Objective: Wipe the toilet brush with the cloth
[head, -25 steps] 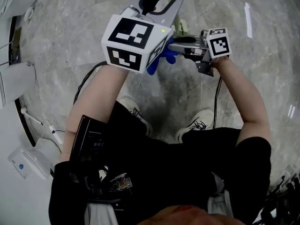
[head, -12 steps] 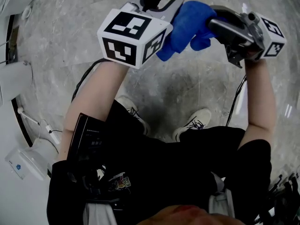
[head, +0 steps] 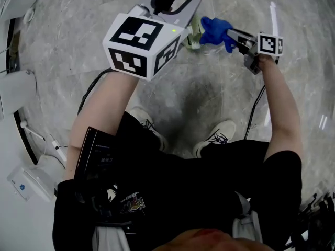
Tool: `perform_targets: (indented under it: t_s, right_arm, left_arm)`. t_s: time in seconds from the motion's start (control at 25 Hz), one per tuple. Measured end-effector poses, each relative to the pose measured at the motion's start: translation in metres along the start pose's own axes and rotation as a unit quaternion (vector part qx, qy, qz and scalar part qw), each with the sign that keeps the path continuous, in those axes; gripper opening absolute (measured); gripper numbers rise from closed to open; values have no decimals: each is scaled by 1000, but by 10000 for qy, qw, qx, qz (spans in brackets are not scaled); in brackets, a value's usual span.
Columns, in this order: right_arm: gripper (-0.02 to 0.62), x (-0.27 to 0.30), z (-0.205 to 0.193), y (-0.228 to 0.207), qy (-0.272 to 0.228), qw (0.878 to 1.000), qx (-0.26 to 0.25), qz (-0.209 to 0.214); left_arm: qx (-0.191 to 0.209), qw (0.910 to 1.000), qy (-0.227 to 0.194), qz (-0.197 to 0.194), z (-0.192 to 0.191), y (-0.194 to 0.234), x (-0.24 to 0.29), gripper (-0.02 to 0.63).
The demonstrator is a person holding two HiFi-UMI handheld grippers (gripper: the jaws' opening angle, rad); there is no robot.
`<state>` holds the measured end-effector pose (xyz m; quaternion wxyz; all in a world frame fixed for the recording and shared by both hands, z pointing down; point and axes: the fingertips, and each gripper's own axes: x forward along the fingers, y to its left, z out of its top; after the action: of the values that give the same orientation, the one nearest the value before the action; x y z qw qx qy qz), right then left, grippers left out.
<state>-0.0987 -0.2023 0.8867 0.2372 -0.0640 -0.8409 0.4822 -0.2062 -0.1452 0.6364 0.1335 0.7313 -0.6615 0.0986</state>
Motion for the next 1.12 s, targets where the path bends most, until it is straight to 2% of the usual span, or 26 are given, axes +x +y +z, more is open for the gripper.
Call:
perform_targets:
  t_s: [0.04, 0.08, 0.12, 0.16, 0.24, 0.4, 0.44, 0.48, 0.52, 0.56, 0.64, 0.72, 0.76, 0.84, 0.88, 0.96, 1.0, 1.04, 1.12]
  right_arm:
    - [92, 5, -4, -11, 46, 9993, 7, -378]
    - [92, 13, -3, -13, 67, 9982, -107, -584]
    - [92, 24, 2, -6, 50, 9979, -266, -589]
    - [92, 36, 10, 8, 5, 9982, -408, -430]
    - [92, 60, 28, 54, -99, 9972, -699, 239]
    - [92, 87, 54, 139, -175, 9791, -1232, 1609]
    - [92, 93, 56, 150, -125, 9752, -1272, 1808]
    - [92, 99, 56, 151, -71, 9746, -1293, 1825]
    - [92, 104, 56, 142, -45, 9784, -1325, 1588]
    - [92, 109, 57, 123, -65, 9845, -1372, 1093]
    - [92, 112, 64, 70, -242, 9890, -1431, -292]
    - [92, 99, 68, 14, -413, 9773, -1301, -1621]
    - [92, 89, 66, -12, -422, 9689, -1157, -2147]
    - [92, 64, 52, -53, -171, 9519, -1026, -2883]
    - [92, 51, 39, -70, 117, 9434, -1116, -3120]
    - [92, 28, 0, -95, 945, 9286, -1450, -3282]
    - [92, 19, -25, -100, 1429, 9242, -1637, -3140]
    - [92, 14, -54, -98, 1915, 9225, -1800, -2828]
    - [92, 12, -118, -77, 2785, 9234, -1878, -1857]
  left_arm:
    - [12, 10000, -11, 1, 0, 0, -1, 118]
    - [14, 10000, -20, 1, 1, 0, -1, 118]
    - [14, 10000, -28, 1, 1, 0, -1, 118]
    - [14, 10000, -34, 3, 2, 0, 0, 118]
    - [7, 10000, -44, 13, 3, 0, 0, 118]
    - [-1, 10000, -50, 16, 2, -2, -1, 118]
    - [3, 10000, -58, 12, 2, -2, -2, 118]
    - [8, 10000, -68, 4, 2, -3, -2, 118]
    - [12, 10000, -77, -6, 2, -4, -3, 118]
    - [17, 10000, -84, -14, 1, -6, -4, 118]
    - [31, 10000, -91, -16, 1, -6, -6, 118]
    - [36, 9999, -97, -11, 0, -6, -6, 118]
    - [29, 9999, -101, -7, -1, -6, -6, 118]
    - [-4, 9999, -105, 8, -3, -4, -6, 118]
    - [-26, 9999, -100, 17, -4, -3, -6, 118]
    - [-55, 9999, -91, 18, -4, -3, -5, 118]
    - [-52, 9999, -90, 7, -4, -4, -4, 118]
    - [-38, 10000, -92, -8, -3, -5, -4, 118]
    - [-7, 9999, -95, -38, -2, -6, -3, 118]
